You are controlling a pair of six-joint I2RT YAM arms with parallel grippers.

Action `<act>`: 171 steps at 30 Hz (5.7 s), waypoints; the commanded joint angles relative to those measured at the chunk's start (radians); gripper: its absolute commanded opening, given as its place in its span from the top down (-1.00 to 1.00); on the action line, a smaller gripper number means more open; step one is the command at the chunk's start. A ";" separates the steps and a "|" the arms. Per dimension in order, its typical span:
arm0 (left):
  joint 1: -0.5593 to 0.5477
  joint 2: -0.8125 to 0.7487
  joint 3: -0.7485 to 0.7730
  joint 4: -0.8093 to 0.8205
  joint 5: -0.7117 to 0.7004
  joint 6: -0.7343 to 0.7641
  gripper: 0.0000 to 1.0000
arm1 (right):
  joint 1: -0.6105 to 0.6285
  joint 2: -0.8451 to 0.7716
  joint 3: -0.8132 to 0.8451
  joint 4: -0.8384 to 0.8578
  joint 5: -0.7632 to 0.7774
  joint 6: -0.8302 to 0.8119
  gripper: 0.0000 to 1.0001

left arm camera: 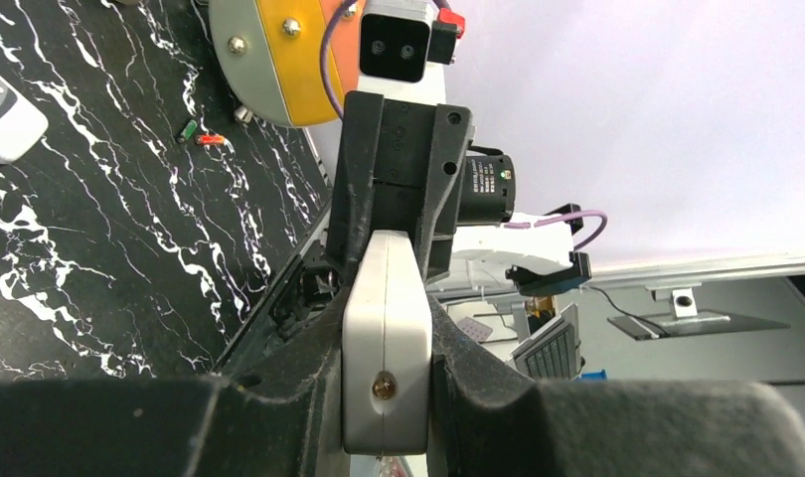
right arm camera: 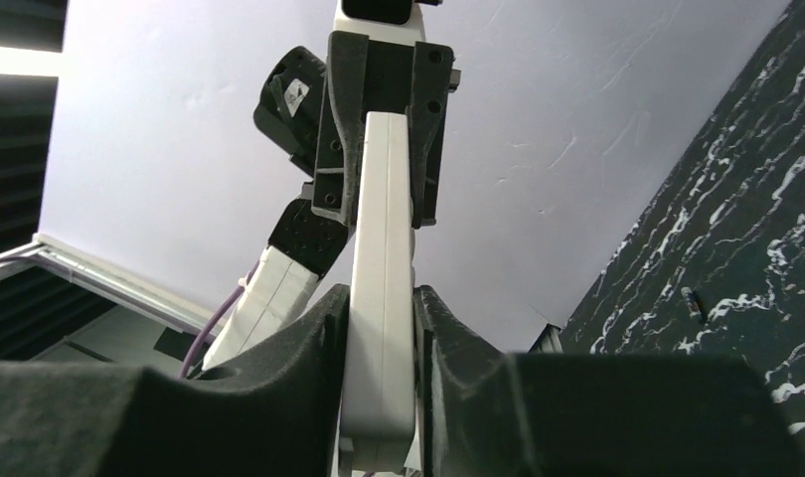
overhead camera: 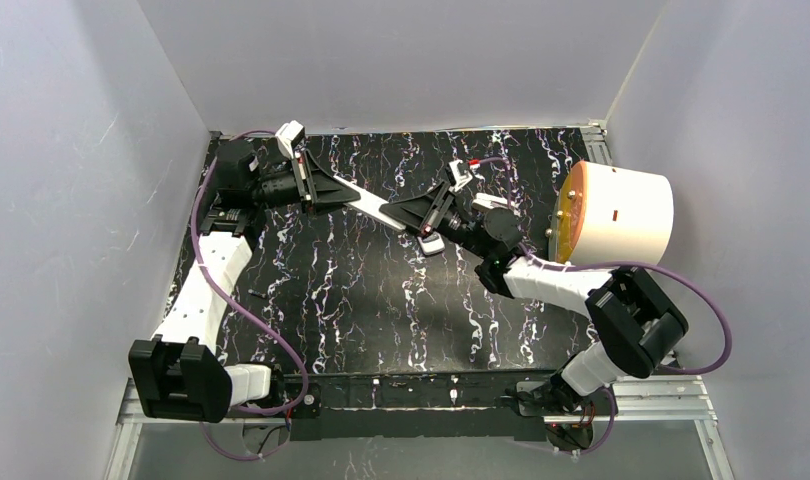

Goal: Load the batteries into the remote control

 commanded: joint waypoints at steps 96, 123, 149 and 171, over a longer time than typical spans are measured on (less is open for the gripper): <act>0.023 0.039 0.033 -0.520 -0.422 0.490 1.00 | -0.017 -0.271 0.114 -0.764 0.180 -0.236 0.97; 0.023 -0.152 -0.078 -0.699 -0.846 0.629 1.00 | 0.059 0.356 0.265 -0.870 0.225 -0.270 0.97; 0.022 -0.115 -0.022 -0.596 -0.452 0.634 1.00 | 0.051 -0.034 0.176 -0.955 0.076 -0.845 -0.67; -0.007 -0.226 -0.009 -0.463 0.177 0.764 1.00 | 0.052 -0.047 0.456 -1.179 -0.706 -1.163 -0.34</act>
